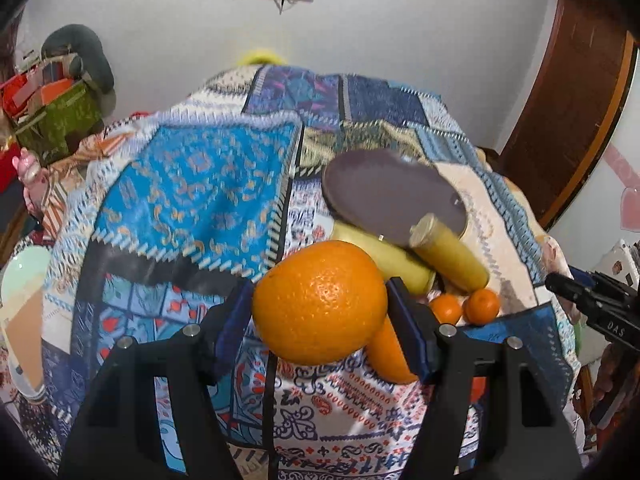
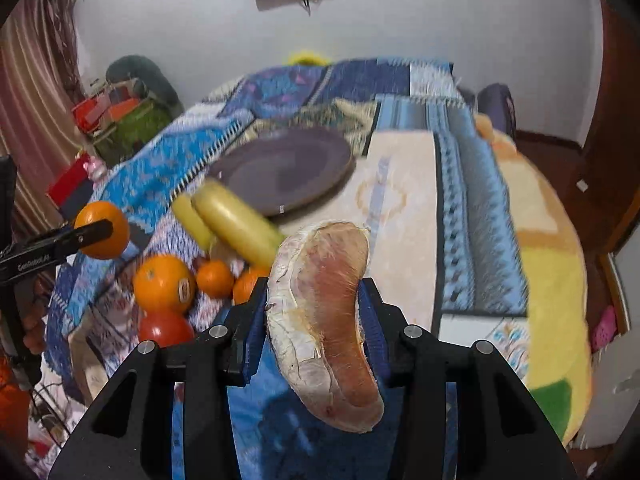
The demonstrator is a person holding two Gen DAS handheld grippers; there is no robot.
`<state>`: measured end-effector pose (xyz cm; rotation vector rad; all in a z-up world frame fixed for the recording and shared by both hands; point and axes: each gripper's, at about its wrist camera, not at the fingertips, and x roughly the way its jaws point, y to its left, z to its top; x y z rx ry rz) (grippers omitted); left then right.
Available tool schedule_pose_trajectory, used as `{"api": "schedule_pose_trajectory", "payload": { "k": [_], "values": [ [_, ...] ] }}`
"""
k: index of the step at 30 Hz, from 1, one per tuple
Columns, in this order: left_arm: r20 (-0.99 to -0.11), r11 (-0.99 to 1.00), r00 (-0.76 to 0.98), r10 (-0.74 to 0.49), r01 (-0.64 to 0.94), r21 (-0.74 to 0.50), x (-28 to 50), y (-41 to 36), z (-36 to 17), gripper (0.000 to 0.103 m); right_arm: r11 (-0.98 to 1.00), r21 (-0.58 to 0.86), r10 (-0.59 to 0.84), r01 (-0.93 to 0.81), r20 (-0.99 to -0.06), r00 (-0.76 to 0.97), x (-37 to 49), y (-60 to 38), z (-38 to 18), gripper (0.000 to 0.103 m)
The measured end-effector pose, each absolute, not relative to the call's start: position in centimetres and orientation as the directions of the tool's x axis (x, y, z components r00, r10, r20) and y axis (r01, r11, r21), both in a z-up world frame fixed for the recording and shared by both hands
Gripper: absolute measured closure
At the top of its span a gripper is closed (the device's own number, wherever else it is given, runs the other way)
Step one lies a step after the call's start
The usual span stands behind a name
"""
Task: Organize fruits
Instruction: 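Carry the pomelo segment with the right gripper onto the brown plate and release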
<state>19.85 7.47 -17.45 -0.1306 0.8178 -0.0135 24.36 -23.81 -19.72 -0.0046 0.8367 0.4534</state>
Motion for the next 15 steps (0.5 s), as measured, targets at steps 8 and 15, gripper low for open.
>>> {"api": "schedule_pose_trajectory", "payload": {
  "k": [8, 15],
  "values": [
    [-0.677, 0.996, 0.734, -0.051, -0.015, -0.092, 21.7, 6.4, -14.5, 0.036, 0.906, 0.133, 0.388, -0.403, -0.643, 0.66, 25.8, -23.3, -16.2, 0.063],
    [-0.653, 0.997, 0.756, -0.047, -0.004, -0.077, 24.2, 5.8, -13.4, 0.036, 0.903, 0.105, 0.393, -0.416, -0.59, 0.705, 27.8, -22.6, -14.2, 0.063]
  ]
}}
